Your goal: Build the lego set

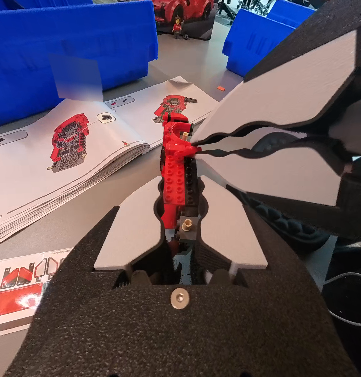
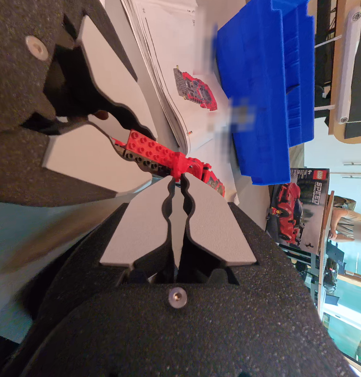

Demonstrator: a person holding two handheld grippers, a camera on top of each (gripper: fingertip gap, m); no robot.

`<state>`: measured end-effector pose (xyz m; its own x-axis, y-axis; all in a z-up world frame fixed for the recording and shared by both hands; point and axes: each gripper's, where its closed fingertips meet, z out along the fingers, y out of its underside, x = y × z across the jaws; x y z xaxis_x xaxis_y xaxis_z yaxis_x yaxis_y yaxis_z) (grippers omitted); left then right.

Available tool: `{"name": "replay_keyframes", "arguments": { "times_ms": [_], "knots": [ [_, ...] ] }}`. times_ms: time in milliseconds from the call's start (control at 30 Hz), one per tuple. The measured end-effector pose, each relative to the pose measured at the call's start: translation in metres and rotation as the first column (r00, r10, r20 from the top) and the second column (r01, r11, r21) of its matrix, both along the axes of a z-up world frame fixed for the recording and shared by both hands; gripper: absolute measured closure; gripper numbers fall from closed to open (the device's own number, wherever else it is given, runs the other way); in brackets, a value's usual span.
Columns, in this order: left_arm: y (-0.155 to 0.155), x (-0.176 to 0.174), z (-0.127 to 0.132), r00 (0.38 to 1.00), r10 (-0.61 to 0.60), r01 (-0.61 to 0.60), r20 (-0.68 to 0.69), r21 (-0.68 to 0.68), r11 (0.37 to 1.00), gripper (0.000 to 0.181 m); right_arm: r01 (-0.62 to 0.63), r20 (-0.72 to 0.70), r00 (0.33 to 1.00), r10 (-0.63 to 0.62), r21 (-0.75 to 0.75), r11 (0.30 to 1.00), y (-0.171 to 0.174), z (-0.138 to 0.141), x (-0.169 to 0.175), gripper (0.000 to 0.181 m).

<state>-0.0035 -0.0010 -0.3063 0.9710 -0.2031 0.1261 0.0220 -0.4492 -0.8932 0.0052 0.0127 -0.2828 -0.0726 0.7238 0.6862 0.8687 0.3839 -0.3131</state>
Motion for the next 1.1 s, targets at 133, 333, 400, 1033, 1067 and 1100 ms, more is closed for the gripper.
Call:
{"name": "replay_keyframes", "arguments": {
  "times_ms": [133, 333, 400, 1033, 1067, 1100],
  "knots": [
    [0.000, 0.001, 0.000, 1.000, -0.005, 0.005, 0.010, 0.005, 1.000, 0.152, 0.015, 0.021, 1.000, -0.015, 0.002, 1.000, -0.001, -0.001, -0.002, 0.176],
    [-0.001, 0.001, 0.000, 1.000, -0.010, 0.010, 0.021, 0.007, 1.000, 0.152, 0.031, 0.033, 0.999, -0.030, -0.046, 0.998, -0.004, -0.004, 0.000, 0.175],
    [-0.001, 0.001, 0.000, 1.000, -0.010, 0.010, 0.021, 0.007, 1.000, 0.152, 0.034, 0.017, 0.999, -0.032, -0.088, 0.996, -0.004, -0.004, -0.001, 0.175],
    [-0.001, 0.001, -0.001, 0.999, -0.017, 0.017, 0.043, 0.001, 1.000, 0.152, -0.069, -0.208, 0.975, -0.083, -0.631, 0.773, -0.017, -0.003, -0.009, 0.174],
    [0.000, 0.001, 0.000, 0.999, -0.017, 0.017, 0.043, 0.001, 1.000, 0.152, -0.073, -0.211, 0.974, -0.083, -0.638, 0.766, -0.017, -0.003, -0.008, 0.175],
    [0.000, 0.001, 0.000, 0.999, -0.017, 0.017, 0.043, 0.001, 1.000, 0.152, -0.077, -0.212, 0.974, -0.079, -0.641, 0.764, -0.016, -0.002, -0.007, 0.175]
  ]
}}
